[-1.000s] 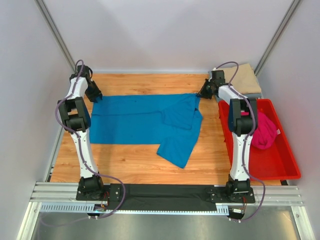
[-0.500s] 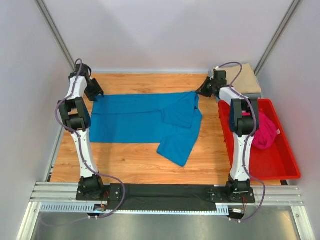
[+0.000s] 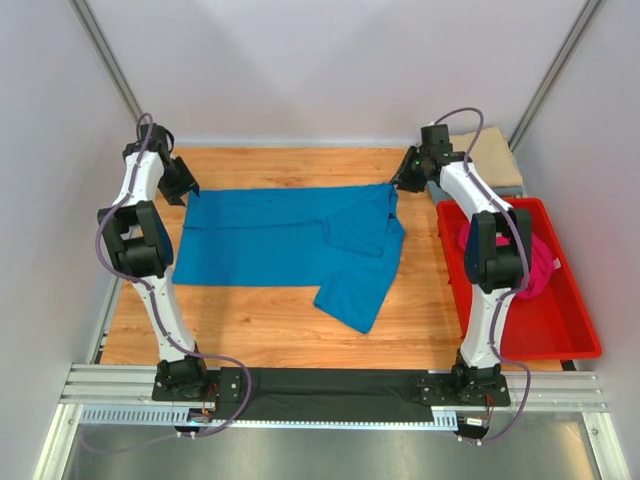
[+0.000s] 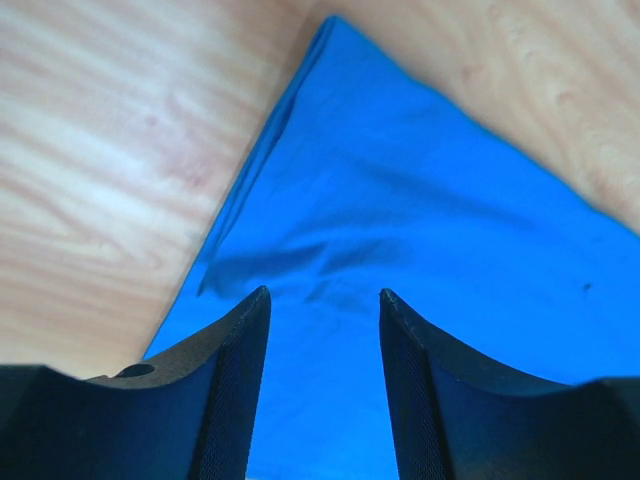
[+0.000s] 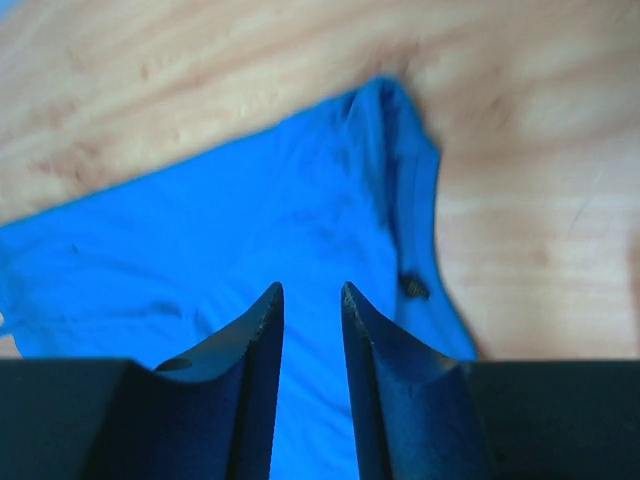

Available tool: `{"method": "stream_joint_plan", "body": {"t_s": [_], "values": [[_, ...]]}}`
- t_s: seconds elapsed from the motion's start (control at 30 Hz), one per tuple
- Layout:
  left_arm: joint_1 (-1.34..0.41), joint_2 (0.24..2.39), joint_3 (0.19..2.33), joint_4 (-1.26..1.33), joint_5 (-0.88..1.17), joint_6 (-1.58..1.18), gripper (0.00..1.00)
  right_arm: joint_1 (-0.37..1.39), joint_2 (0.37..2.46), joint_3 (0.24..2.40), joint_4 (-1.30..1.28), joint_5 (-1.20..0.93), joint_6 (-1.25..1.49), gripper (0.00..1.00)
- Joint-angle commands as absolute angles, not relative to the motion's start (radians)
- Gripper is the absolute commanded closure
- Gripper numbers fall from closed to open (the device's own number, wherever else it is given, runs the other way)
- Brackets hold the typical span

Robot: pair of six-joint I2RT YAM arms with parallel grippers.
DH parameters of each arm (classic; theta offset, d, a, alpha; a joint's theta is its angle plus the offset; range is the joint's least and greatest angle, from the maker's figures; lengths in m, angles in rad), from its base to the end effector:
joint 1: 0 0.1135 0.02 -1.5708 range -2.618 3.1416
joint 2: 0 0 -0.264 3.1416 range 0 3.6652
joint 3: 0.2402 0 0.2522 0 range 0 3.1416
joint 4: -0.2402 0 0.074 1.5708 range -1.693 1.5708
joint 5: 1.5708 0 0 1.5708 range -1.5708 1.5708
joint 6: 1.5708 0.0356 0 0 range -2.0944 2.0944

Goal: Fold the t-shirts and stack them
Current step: Fold the tshirt

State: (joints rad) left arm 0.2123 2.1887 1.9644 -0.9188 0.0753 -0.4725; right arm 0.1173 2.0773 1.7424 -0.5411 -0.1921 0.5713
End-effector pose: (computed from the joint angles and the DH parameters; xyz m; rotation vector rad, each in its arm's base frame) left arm 0.4605 0.0965 0.2331 -0.8928 2.5712 -0.1784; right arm 0.4649 0.0616 0.2368 0.4774 2.4542 0.5320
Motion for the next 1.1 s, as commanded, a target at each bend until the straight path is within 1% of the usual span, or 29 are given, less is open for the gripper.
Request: {"method": "stream_joint_plan", "body": {"t_s": [0.0,0.03,0.23,0.37,0.53,0.77,0.87,1.0,1.07], "values": [[0.221,2.135,1.905,-0.991,0.017,-0.439,0.45,0.185,1.993,1.683,-0.709,-0.146,0.56,0.68],[0.221,2.129,1.884,-0.996,0.002,-0.431,0.46,0.192,1.982,1.637,-0.71,-0.149,0.561,0.67],[0.232,2.121,1.821,-0.988,0.005,-0.42,0.45,0.244,1.933,1.536,-0.736,-0.16,0.552,0.6],[0.233,2.157,1.813,-0.979,0.002,-0.426,0.46,0.261,1.913,1.496,-0.765,-0.132,0.564,0.59],[0.235,2.215,1.821,-0.988,-0.021,-0.431,0.51,0.278,1.922,1.447,-0.753,-0.115,0.563,0.61],[0.236,2.241,1.816,-0.986,-0.041,-0.417,0.53,0.314,1.953,1.442,-0.738,-0.107,0.577,0.62],[0.236,2.243,1.825,-0.988,-0.044,-0.417,0.54,0.334,1.974,1.454,-0.758,-0.077,0.586,0.64],[0.238,2.25,1.844,-0.997,-0.052,-0.414,0.55,0.344,1.985,1.444,-0.784,-0.026,0.611,0.7],[0.238,2.253,1.85,-1.002,-0.055,-0.413,0.55,0.344,1.979,1.43,-0.787,-0.005,0.611,0.71]]}}
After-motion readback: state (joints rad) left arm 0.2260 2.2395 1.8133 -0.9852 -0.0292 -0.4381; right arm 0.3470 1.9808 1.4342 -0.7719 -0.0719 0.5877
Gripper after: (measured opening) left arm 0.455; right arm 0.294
